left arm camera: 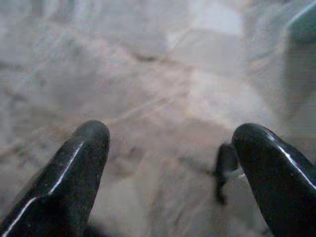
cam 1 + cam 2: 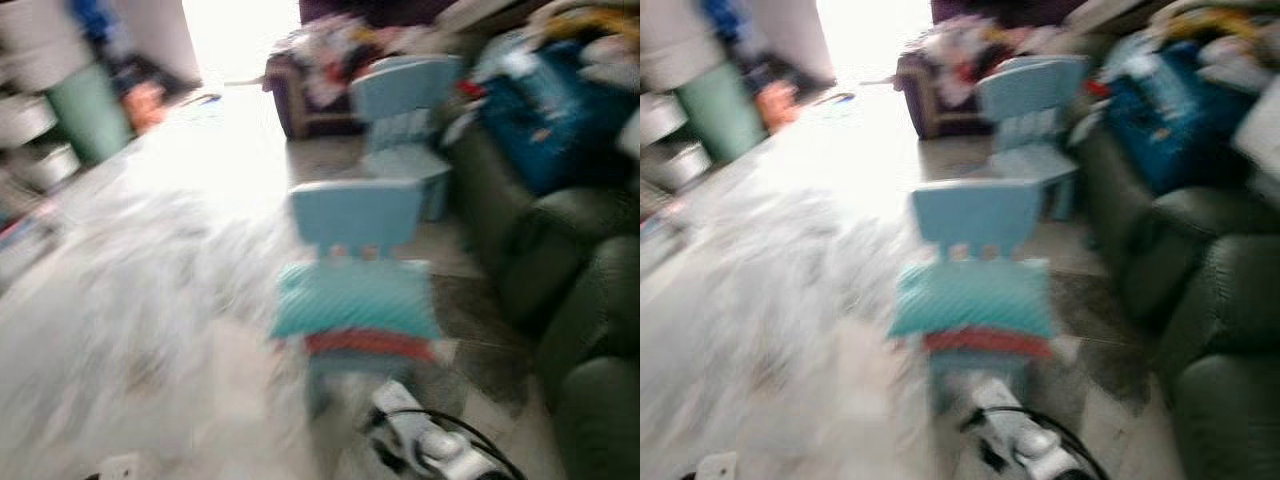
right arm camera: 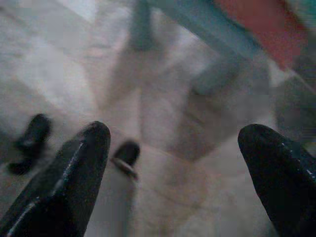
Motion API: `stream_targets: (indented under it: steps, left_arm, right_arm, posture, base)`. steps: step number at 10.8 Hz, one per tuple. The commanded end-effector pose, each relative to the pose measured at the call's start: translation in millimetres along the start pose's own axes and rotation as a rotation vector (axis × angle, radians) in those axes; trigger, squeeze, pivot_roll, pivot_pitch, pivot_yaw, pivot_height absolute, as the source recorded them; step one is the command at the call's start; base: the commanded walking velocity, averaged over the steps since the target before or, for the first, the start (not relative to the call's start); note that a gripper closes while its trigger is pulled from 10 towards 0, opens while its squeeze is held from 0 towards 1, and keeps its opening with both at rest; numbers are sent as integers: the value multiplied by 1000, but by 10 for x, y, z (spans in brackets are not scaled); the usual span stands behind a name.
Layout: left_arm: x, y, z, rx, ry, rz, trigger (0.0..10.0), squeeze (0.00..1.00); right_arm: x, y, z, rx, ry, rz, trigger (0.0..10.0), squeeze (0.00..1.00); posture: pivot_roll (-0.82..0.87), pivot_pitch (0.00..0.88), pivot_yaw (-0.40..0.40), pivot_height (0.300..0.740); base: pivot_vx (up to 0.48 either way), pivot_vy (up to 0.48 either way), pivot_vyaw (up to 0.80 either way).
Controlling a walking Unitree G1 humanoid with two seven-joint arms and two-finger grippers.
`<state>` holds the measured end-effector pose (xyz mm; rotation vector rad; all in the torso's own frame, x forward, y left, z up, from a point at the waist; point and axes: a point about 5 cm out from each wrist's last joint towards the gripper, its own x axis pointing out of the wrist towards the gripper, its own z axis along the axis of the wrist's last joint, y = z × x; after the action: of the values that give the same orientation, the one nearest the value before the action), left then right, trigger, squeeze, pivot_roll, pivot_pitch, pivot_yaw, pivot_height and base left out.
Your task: Move the pillow to the sofa
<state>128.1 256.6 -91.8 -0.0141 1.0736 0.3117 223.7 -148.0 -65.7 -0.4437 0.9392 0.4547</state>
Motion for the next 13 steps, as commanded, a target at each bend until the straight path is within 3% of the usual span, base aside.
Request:
stream_targets:
  steps: [1,4,7,9,10,11,12,13]
  left_arm:
    - [-8,0,-60,16,19,-10,10000,0]
    - [-6,-9,-52,23,18,-11,10000,0]
    - [-4,92,20,-27,-10,33,10000,0]
    - [3,188,405,-76,-172,12,10000,0]
    - [-42,177,833,-70,-368,-20,10000,0]
    - [-120,139,1061,-64,-497,-49,10000,0]
    - [-294,39,1261,-96,-628,-102,10000,0]
    - [-568,-109,1442,-58,-756,-159,10000,0]
  right_arm:
    - [0,-17,24,2,-6,-3,10000,0]
    - [-7,-59,35,-5,-6,-8,10000,0]
    - [0,-53,83,-12,-16,-12,10000,0]
    - [0,-90,160,39,-50,-45,10000,0]
    - [-51,-307,249,59,-134,-110,10000,0]
    - [-90,-433,432,83,-228,-133,10000,0]
    - [-188,-625,846,98,-395,-136,10000,0]
    - [-350,-786,1295,120,-573,-124,10000,0]
  posture:
    - [-76,0,52,740]
    - [-75,0,50,740]
    - [-77,0,48,740]
    - [-73,0,44,740]
    - [-65,0,42,740]
    - [-72,0,41,740]
    - [-88,0,33,740]
    - [-87,0,31,740]
  base:
    - [469,0,0]
    - [469,0,0]
    - [0,0,0]
    - [0,0,0]
    - [0,0,0]
    - [0,0,0]
    - [0,0,0]
    - [0,0,0]
